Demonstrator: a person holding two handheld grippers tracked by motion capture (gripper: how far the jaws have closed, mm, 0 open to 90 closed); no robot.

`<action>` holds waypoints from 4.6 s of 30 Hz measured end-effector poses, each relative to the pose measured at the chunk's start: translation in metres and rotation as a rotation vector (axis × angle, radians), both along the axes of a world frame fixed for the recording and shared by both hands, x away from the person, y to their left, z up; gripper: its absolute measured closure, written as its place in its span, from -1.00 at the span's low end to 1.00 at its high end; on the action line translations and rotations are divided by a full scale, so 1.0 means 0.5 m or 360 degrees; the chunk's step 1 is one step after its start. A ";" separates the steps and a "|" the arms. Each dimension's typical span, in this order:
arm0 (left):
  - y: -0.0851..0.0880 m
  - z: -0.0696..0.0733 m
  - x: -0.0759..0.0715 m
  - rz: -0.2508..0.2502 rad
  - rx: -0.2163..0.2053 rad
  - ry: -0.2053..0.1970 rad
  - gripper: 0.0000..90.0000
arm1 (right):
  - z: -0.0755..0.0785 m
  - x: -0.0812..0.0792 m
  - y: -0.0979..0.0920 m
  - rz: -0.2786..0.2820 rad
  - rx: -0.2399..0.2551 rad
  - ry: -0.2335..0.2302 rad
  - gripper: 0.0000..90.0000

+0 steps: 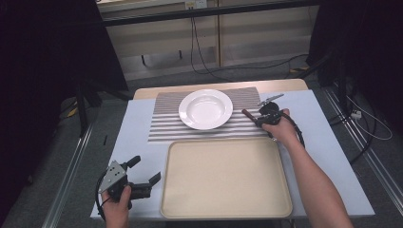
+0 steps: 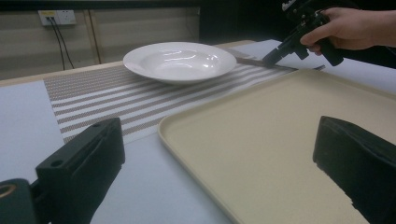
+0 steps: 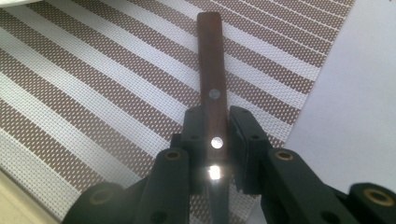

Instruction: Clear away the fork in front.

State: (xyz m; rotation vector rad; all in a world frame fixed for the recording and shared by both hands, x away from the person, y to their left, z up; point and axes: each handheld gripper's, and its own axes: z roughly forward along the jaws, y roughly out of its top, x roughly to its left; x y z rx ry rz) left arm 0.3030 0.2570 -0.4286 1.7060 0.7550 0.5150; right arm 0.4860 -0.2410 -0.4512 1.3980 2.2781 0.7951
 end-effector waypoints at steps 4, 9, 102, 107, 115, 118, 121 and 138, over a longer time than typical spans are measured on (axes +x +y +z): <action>0.000 0.001 -0.003 -0.0001 0.0005 0.0001 -0.95 | -0.001 -0.001 0.001 -0.0009 -0.0005 -0.0007 0.71; 0.000 0.003 -0.005 0.0001 -0.0004 -0.0007 -0.95 | -0.002 -0.001 0.001 -0.0021 0.0009 -0.0006 0.71; -0.057 0.047 0.022 -0.0173 -0.0057 0.0090 -0.95 | 0.131 -0.298 0.003 0.0179 0.0863 -0.0641 0.74; -0.093 0.069 0.028 -0.0228 -0.0077 0.0084 -0.96 | 0.121 -0.321 0.034 0.0237 0.0897 -0.0656 0.74; -0.168 0.098 0.046 -0.0337 -0.0083 0.0055 -0.95 | 0.116 -0.324 0.074 0.0291 0.0908 -0.0662 0.74; -0.191 0.105 0.054 -0.0340 -0.0095 0.0056 -0.95 | 0.115 -0.325 0.085 0.0312 0.0917 -0.0652 0.74; -0.213 0.113 0.064 -0.0325 -0.0117 0.0074 -0.95 | 0.113 -0.327 0.097 0.0333 0.0921 -0.0647 0.74; -0.319 0.145 0.097 -0.0335 -0.0208 0.0208 -0.62 | 0.103 -0.332 0.155 0.0397 0.0899 -0.0647 0.74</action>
